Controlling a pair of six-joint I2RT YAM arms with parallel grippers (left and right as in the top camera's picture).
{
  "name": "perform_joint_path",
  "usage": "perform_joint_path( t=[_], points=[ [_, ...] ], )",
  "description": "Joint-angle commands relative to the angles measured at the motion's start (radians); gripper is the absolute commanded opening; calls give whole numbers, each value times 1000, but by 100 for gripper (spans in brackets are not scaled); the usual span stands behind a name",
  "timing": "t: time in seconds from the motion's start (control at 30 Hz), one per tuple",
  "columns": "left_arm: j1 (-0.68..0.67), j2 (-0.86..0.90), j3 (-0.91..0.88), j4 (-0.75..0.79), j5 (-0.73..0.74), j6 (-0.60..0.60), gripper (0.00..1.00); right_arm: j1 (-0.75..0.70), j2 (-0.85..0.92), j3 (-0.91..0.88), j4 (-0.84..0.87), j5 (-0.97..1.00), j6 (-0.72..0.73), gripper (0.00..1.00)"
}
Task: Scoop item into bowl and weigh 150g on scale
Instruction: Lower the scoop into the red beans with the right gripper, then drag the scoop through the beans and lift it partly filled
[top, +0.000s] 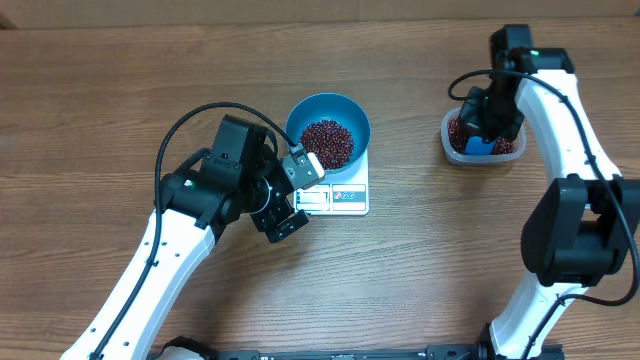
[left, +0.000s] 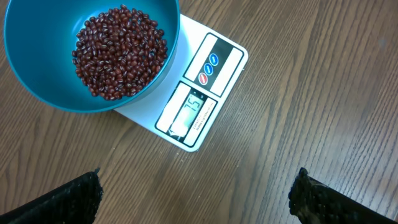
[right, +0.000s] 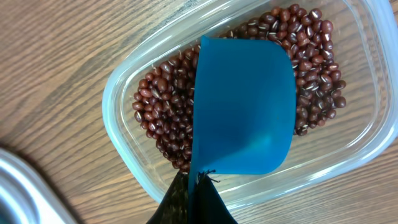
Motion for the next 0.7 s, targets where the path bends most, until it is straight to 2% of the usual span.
perform_joint_path(
  t=[0.0, 0.2, 0.67],
  points=[
    [-1, 5, -5, 4, 8, 19, 100, -19, -22, 24, -8, -111, -21, 4],
    [-1, 5, -5, 4, 8, 19, 100, -40, -22, 24, -34, -117, -37, 4],
    [-2, 5, -5, 4, 8, 19, 99, -107, -22, 24, -35, -292, -105, 4]
  ],
)
